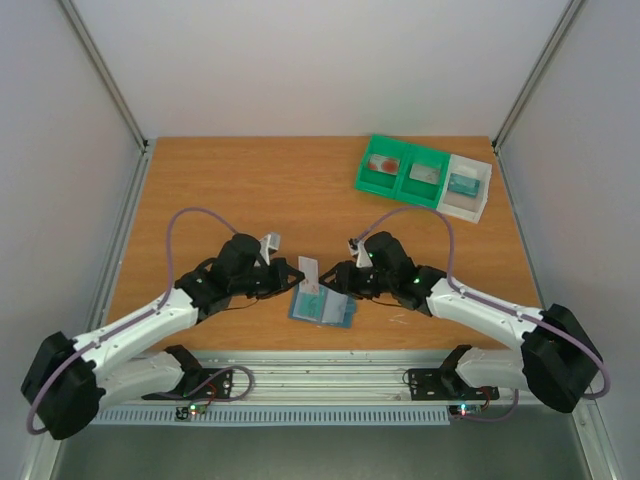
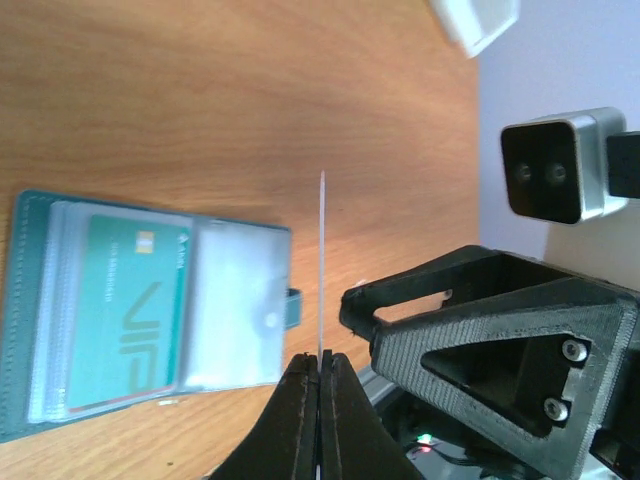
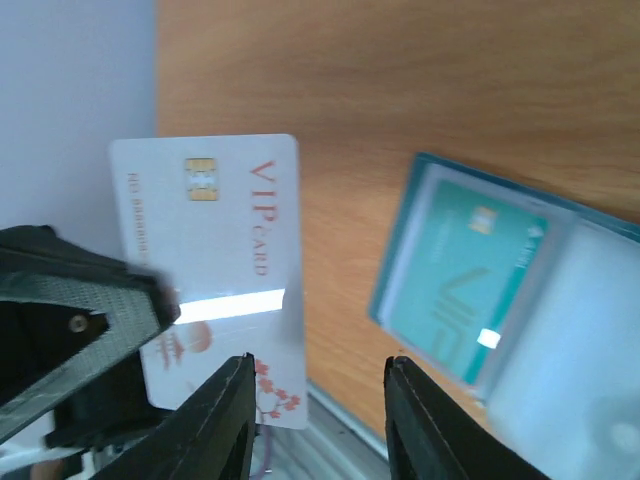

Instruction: Take the credit cards out of the card holder

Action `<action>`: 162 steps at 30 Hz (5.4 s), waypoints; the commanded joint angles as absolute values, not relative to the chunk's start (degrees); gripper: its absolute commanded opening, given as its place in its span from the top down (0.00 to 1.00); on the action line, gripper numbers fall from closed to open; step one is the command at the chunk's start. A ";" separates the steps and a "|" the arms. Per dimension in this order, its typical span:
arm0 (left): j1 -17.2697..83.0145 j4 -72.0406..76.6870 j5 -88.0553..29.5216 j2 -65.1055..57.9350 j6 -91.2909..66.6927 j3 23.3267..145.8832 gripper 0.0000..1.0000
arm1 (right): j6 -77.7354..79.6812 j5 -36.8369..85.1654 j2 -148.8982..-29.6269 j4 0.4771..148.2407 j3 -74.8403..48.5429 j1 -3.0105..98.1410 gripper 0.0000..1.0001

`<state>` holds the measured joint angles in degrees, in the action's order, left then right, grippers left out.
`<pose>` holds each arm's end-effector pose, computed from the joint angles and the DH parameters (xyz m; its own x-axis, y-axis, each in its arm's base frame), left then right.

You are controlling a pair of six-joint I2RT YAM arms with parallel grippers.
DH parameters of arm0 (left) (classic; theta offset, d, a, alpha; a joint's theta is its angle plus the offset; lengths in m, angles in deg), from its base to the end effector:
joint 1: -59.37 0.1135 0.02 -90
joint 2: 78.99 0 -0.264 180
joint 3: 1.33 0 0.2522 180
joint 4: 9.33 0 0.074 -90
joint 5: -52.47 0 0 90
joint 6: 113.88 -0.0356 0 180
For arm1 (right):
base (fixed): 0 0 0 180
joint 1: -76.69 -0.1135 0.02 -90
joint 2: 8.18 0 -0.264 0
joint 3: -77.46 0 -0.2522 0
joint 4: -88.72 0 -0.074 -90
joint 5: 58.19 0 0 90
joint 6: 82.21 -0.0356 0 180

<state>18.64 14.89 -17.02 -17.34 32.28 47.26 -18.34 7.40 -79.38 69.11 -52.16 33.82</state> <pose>0.1629 -0.1567 0.2238 -0.9387 -0.2183 -0.2668 0.0767 0.6222 -0.7791 0.1744 0.1820 0.2048 -0.8011 -0.1965 -0.5654 -0.5539 0.6013 0.5759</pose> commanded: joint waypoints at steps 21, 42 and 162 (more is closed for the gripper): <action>18.91 -4.14 -11.70 -28.68 40.06 44.43 0.78 | -23.32 -1.89 -67.92 77.06 -48.60 33.39 0.99; 19.08 17.06 18.75 -29.12 17.91 56.30 0.51 | 4.41 -25.83 -61.26 41.25 -36.95 33.37 0.98; 19.91 26.66 -20.91 -26.76 18.15 48.07 0.01 | 10.24 18.98 -89.47 44.67 -21.67 73.69 0.99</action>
<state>19.56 24.39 -20.08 -26.70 21.88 46.11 4.48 17.96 -84.65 43.64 -26.89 70.21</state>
